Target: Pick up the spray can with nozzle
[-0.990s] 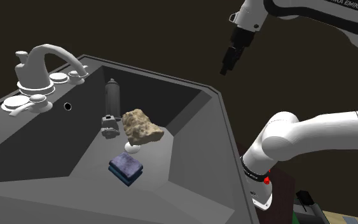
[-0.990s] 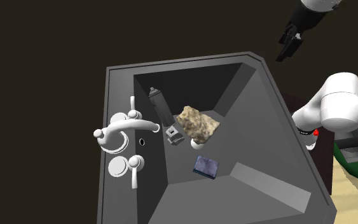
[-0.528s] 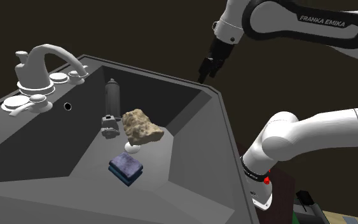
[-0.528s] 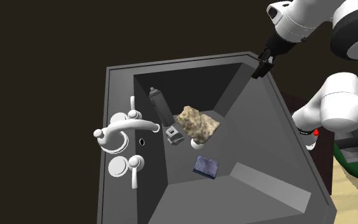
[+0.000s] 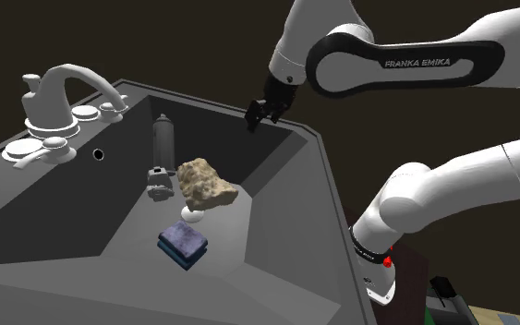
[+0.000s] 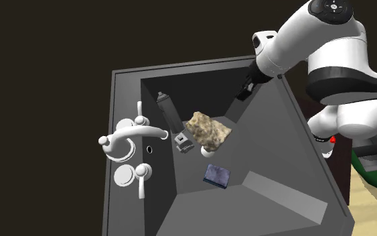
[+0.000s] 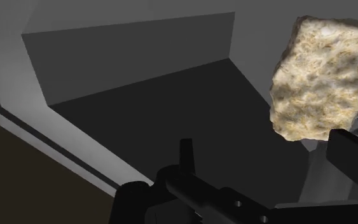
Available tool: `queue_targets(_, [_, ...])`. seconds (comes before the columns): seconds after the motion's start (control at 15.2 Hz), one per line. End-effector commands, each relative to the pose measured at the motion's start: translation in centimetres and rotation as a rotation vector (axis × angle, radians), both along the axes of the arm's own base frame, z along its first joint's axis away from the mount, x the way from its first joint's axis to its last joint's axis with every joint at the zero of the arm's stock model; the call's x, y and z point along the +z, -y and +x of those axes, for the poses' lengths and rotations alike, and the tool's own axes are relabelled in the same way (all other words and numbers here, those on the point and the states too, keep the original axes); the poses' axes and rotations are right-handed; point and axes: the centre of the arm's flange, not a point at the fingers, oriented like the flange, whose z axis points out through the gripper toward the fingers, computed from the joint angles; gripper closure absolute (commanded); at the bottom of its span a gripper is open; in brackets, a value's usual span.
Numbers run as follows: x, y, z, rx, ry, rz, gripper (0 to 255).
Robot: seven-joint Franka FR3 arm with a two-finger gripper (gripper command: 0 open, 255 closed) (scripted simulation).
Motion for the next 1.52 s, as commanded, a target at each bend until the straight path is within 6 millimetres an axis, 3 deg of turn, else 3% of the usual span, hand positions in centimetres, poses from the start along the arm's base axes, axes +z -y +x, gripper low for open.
queue_targets(0.0, [-1.3, -1.9, 1.0, -0.026, 0.032, -0.013, 0])
queue_targets(0.79, [-8.7, -12.1, 10.9, -0.17, 0.209, -0.107, 0])
queue_targets(1.39, [-13.5, -18.3, 20.0, -0.277, 0.342, -0.177, 0])
queue_targets(1.45, [-13.7, -18.5, 20.4, -0.281, 0.346, -0.18, 0])
